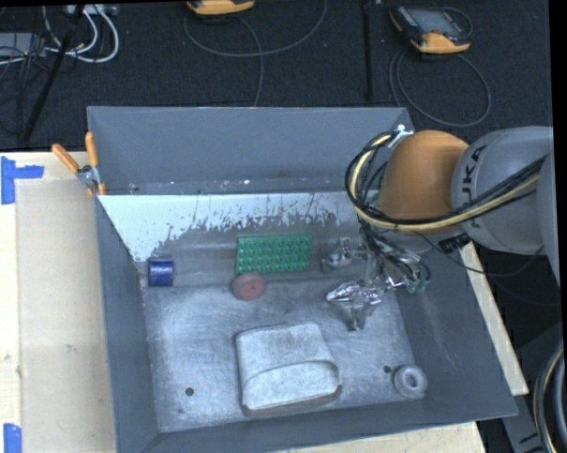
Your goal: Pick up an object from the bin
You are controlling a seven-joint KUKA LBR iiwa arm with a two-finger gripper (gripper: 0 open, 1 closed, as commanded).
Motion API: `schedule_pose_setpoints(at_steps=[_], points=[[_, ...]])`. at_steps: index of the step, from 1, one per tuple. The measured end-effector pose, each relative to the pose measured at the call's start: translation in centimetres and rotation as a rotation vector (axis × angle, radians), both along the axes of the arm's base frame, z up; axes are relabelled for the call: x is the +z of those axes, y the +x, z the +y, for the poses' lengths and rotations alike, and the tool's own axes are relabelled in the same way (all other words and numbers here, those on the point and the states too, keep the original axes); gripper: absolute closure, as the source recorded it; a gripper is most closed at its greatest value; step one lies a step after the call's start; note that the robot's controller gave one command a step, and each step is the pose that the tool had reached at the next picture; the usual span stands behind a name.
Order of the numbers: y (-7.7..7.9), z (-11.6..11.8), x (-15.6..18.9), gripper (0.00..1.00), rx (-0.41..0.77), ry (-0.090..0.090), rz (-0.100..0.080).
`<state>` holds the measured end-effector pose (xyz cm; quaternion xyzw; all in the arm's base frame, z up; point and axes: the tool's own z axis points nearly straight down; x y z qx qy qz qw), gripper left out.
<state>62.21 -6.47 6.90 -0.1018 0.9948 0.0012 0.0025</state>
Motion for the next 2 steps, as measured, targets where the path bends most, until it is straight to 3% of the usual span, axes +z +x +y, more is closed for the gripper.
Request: schedule_pose_setpoints(at_steps=[1,2], points=[[0.2,0.0,0.6,1.00,0.004,-0.003,-0.006],[-0.1,1.8,14.7,1.00,0.102,-0.003,-0.006]])
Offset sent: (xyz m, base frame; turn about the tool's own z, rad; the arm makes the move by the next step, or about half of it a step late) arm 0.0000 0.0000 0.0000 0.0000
